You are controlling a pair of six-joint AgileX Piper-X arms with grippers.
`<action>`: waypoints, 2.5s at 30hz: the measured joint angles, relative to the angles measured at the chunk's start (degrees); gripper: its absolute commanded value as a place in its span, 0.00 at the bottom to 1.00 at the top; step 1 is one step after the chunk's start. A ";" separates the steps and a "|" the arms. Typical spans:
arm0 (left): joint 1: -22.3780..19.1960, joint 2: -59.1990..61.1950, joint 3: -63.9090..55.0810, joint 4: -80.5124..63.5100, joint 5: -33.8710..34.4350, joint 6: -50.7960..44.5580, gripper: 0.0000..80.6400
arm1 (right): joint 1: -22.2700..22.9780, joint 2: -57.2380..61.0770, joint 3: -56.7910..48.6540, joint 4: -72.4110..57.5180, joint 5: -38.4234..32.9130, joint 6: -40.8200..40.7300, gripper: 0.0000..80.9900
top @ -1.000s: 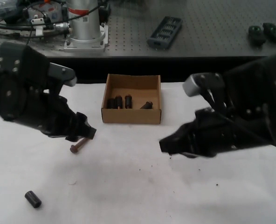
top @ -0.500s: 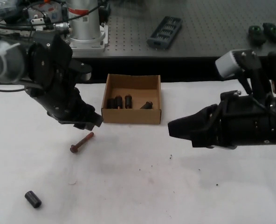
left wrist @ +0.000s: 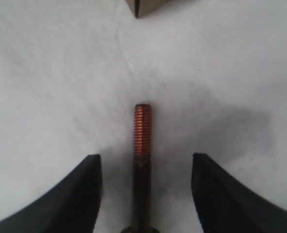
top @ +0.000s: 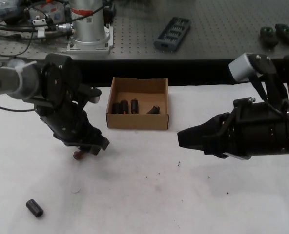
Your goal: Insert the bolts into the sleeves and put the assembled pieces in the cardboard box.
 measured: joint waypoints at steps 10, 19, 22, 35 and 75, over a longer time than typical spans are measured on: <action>0.00 0.55 -0.48 3.94 0.00 0.82 0.05 | 0.00 -0.09 0.00 0.00 -0.09 0.14 0.00; -0.86 -0.42 -0.84 11.84 0.44 0.70 0.01 | 0.00 -0.09 0.00 0.00 -0.09 -1.68 0.00; -1.89 -1.38 -0.84 13.78 2.25 3.77 0.01 | 0.00 -0.09 0.00 0.00 -0.09 -4.38 0.00; -3.86 -5.53 -0.32 33.27 13.09 56.07 0.01 | 0.00 -0.09 0.00 0.00 -0.09 -8.68 0.00; -16.69 -5.69 -0.35 8.87 -0.49 15.11 0.58 | 0.00 0.59 0.00 10.87 11.81 -31.67 0.00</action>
